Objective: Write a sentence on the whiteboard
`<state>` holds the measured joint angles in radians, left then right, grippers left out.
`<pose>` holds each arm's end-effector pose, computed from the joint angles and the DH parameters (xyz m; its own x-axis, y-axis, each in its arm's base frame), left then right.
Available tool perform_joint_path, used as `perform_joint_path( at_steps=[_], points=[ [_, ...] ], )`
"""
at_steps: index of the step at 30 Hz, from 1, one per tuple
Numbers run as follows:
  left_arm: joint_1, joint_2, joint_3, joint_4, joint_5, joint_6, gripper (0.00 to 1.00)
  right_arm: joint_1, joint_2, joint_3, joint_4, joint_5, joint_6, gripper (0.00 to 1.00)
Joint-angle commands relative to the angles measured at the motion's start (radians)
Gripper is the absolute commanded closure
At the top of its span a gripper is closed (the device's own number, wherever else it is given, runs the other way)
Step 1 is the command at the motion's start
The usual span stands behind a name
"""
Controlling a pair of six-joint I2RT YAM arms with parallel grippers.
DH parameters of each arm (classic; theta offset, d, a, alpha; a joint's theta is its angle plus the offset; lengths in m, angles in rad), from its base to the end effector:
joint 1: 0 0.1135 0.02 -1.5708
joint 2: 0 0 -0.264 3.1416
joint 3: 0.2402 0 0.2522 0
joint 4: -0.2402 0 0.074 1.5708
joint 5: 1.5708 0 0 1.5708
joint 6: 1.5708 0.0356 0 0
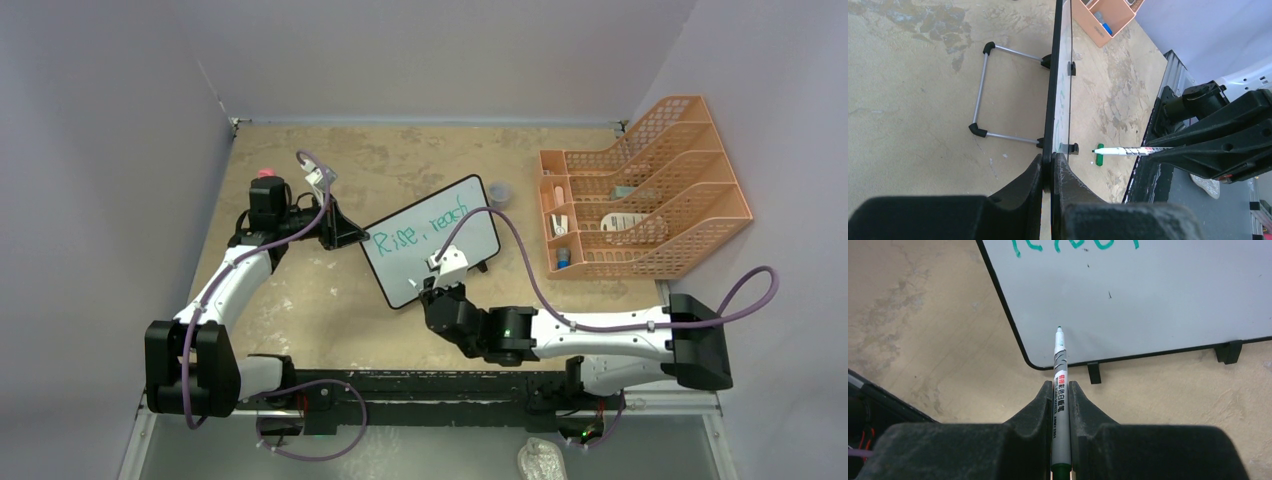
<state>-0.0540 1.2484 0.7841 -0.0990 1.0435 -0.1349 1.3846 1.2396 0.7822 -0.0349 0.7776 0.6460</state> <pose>0.2579 -0.0448 0.2588 -0.6301 -0.0337 -0.7758 0.6782 0.4627 -0.5710 0.0742 0.2587 0.2618 -0.4225 0.0743 -0.9033 -0.4151 0.8701 0.2657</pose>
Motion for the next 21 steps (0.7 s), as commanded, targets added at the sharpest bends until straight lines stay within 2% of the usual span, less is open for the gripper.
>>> perform_joint_path(
  at_steps=[1,21],
  points=[
    [-0.001,0.014,0.030,-0.001,-0.049,0.037,1.00,0.010,0.024,0.071,0.069,0.091,0.004,1.00],
    [-0.001,0.008,0.029,0.000,-0.039,0.034,1.00,0.010,0.147,0.162,0.045,0.144,0.024,1.00]
  ],
)
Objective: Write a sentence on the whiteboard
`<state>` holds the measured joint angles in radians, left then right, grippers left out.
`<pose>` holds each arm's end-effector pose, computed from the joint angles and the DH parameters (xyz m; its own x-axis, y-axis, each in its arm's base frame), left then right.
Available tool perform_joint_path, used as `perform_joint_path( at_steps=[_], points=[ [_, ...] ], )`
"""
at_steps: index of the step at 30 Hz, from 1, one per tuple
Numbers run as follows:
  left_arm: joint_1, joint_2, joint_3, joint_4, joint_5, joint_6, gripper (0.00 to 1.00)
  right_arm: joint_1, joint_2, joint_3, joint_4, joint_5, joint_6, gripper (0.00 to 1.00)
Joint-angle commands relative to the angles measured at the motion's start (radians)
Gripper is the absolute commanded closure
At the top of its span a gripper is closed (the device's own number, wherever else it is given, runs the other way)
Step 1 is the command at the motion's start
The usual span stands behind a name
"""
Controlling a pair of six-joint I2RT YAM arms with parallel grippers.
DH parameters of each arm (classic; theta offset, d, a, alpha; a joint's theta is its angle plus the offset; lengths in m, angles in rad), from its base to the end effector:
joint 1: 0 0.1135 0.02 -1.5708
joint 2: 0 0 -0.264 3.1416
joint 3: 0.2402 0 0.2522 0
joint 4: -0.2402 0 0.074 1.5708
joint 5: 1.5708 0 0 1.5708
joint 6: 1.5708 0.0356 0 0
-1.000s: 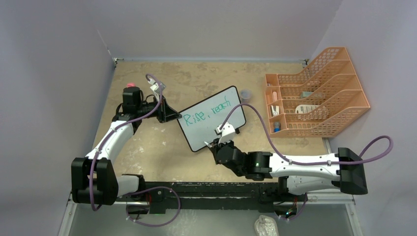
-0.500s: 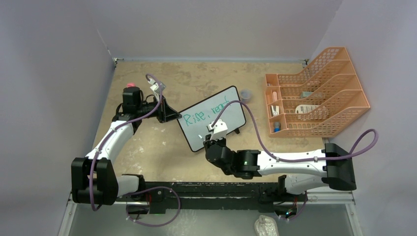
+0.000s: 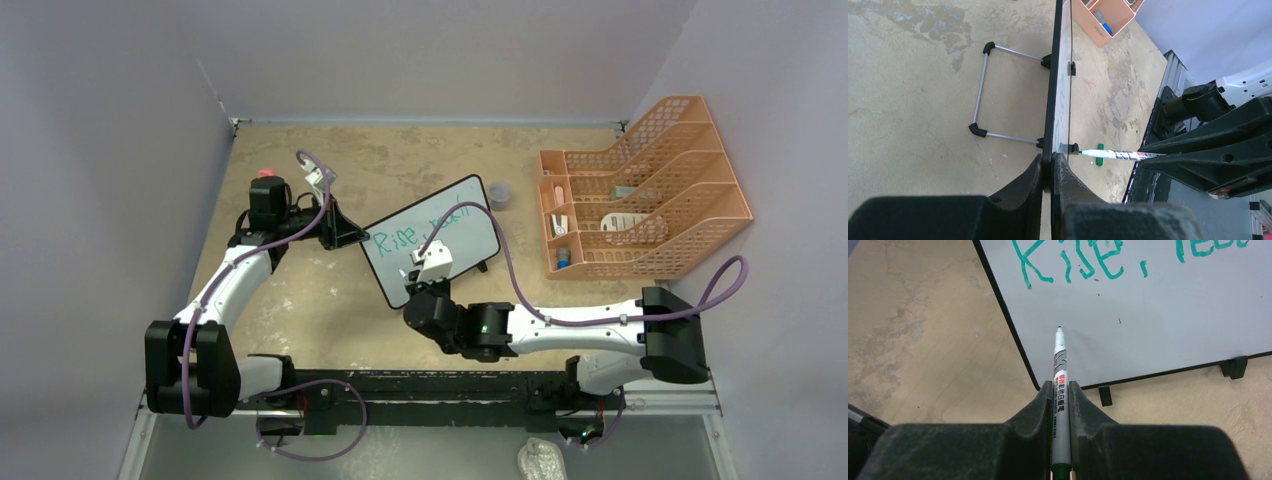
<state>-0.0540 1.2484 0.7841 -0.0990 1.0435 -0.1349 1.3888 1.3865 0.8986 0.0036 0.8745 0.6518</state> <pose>0.2579 -0.0448 0.2588 -0.6301 -0.0337 -0.7758 0.6782 0.4627 -0.5710 0.0815 0.2919 0.2661 -0.3751 0.1115 -0.9203 -0.3526 0.9009 0.2529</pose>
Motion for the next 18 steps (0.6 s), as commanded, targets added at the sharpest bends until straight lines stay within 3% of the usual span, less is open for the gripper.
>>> perform_joint_path(
  at_steps=[1,18],
  points=[
    [-0.002,0.008,0.029,0.000,-0.039,0.033,1.00,0.006,0.005,0.049,0.002,0.046,0.017,1.00],
    [-0.002,0.002,0.029,0.003,-0.033,0.030,1.00,-0.012,0.028,0.068,-0.032,0.072,0.011,1.00]
  ],
)
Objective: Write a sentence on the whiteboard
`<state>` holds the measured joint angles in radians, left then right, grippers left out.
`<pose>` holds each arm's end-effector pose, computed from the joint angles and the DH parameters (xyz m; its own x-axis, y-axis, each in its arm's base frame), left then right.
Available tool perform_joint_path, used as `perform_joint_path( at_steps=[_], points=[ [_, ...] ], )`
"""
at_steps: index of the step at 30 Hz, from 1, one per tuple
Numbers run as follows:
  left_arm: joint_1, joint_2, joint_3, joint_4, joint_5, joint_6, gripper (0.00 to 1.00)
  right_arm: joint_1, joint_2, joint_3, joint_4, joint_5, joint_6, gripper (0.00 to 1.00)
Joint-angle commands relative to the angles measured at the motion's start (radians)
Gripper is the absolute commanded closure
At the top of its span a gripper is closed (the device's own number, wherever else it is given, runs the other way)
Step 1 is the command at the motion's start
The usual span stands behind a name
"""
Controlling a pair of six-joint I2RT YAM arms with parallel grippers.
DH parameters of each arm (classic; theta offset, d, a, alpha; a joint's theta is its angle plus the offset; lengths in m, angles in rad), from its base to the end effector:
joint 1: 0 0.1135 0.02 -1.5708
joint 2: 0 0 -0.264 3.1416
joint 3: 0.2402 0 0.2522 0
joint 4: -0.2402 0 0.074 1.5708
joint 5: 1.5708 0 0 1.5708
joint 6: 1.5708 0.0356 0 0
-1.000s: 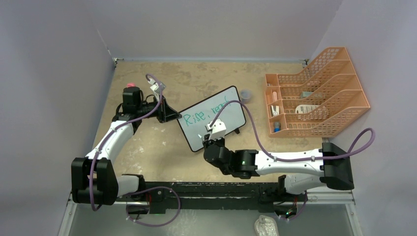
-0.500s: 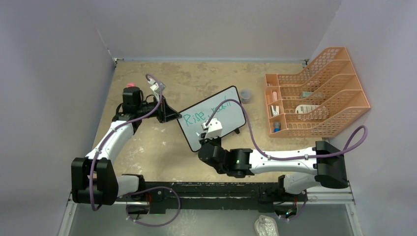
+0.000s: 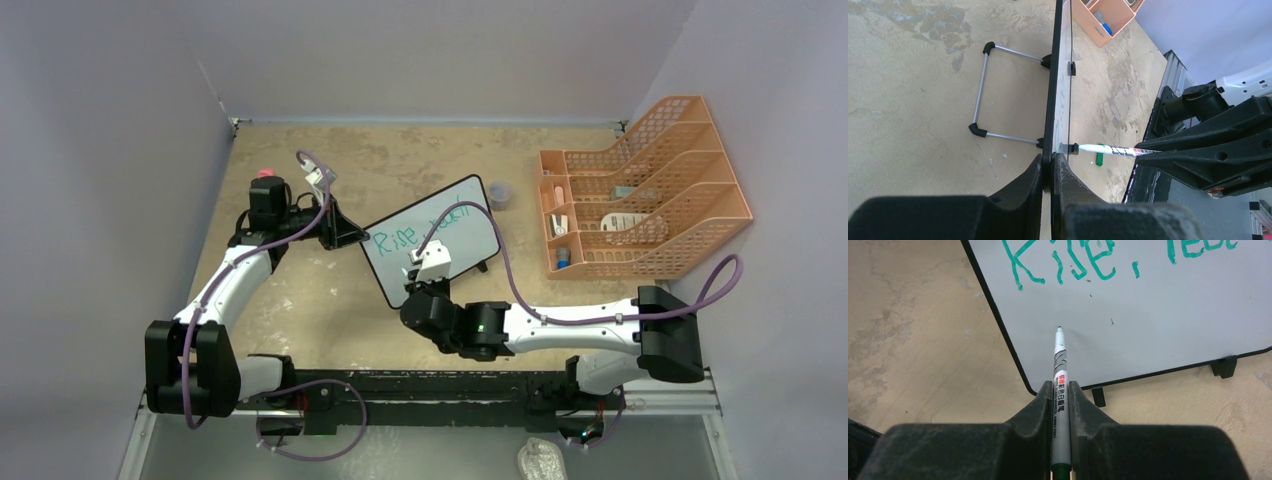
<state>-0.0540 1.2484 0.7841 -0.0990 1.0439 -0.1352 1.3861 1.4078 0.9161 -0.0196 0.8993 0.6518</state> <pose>0.2579 -0.0448 0.2588 -0.6304 -0.0338 -0.7756 0.6781 0.4623 -0.5713 0.0835 0.2950 0.2642 -0.3664 0.0941 -0.9257 -0.3320 0.9162 0.2245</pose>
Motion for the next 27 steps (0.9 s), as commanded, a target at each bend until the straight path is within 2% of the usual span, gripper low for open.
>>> perform_joint_path(
  at_steps=[1,27],
  points=[
    [-0.001,0.001,0.029,0.003,-0.034,0.031,1.00,-0.012,0.005,0.051,-0.009,0.047,0.011,1.00],
    [-0.001,0.000,0.028,0.005,-0.029,0.028,1.00,-0.109,-0.011,0.029,0.051,-0.062,-0.030,1.00]
  ],
)
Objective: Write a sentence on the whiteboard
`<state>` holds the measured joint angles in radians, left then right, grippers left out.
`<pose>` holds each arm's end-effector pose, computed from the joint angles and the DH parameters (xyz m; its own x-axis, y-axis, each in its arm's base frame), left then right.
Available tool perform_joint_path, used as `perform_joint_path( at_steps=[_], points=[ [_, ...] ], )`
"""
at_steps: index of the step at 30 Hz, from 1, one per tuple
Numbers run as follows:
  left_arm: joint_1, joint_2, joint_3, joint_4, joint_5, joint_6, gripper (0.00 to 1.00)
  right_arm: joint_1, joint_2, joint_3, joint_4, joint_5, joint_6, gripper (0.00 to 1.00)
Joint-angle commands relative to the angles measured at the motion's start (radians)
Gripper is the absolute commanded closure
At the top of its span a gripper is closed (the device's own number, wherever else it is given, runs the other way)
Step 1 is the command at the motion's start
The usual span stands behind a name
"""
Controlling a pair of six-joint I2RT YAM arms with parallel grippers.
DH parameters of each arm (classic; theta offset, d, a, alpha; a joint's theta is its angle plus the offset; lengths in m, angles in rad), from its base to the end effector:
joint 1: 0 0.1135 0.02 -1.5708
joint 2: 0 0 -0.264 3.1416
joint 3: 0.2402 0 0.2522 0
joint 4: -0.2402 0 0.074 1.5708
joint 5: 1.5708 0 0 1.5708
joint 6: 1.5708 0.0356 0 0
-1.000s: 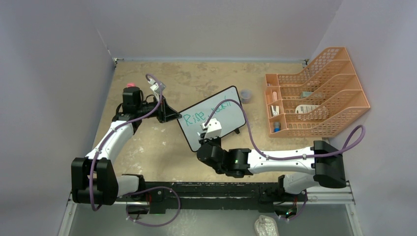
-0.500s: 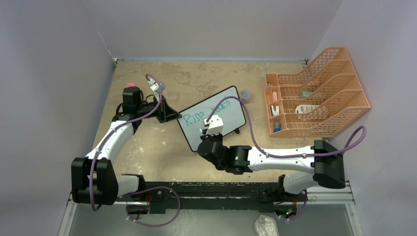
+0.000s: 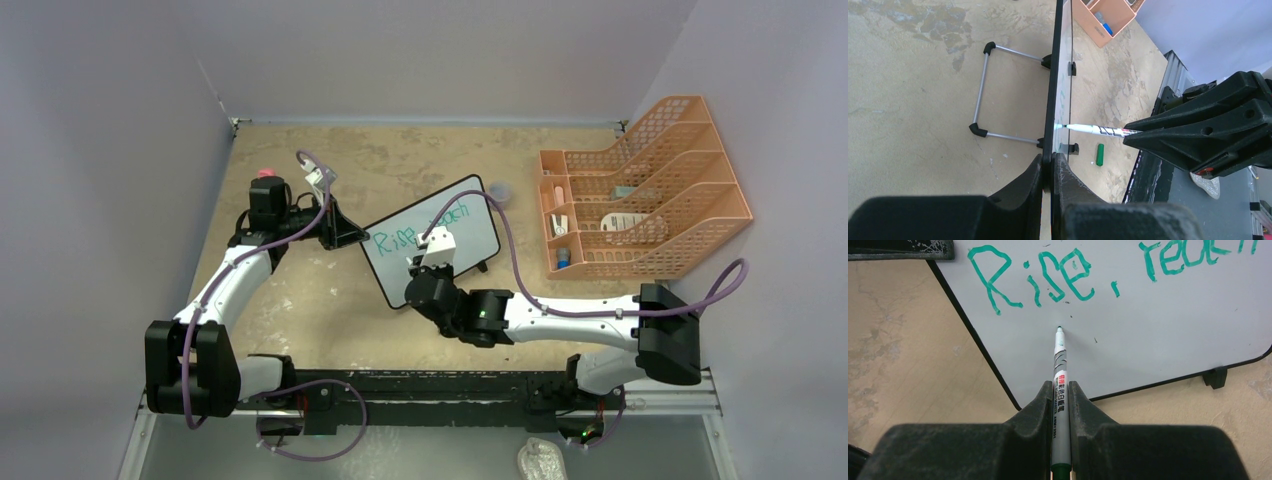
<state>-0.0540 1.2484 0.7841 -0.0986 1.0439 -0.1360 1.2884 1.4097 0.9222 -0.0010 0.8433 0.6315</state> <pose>0.2579 -0.0448 0.2588 -0.6306 -0.0342 -0.7754 0.6779 0.4623 -0.5717 0.1115 0.2888 0.2665 -0.3741 0.1195 -0.9197 -0.2899 0.9269 0.2384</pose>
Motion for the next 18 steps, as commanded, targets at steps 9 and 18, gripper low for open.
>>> perform_joint_path(
  at_steps=[9,18],
  points=[
    [-0.001,-0.001,0.027,0.006,-0.031,0.030,1.00,-0.018,0.000,0.017,0.005,-0.030,0.008,1.00],
    [-0.001,0.000,0.027,0.005,-0.031,0.030,1.00,-0.018,-0.004,-0.003,-0.056,-0.056,0.070,1.00]
  ],
)
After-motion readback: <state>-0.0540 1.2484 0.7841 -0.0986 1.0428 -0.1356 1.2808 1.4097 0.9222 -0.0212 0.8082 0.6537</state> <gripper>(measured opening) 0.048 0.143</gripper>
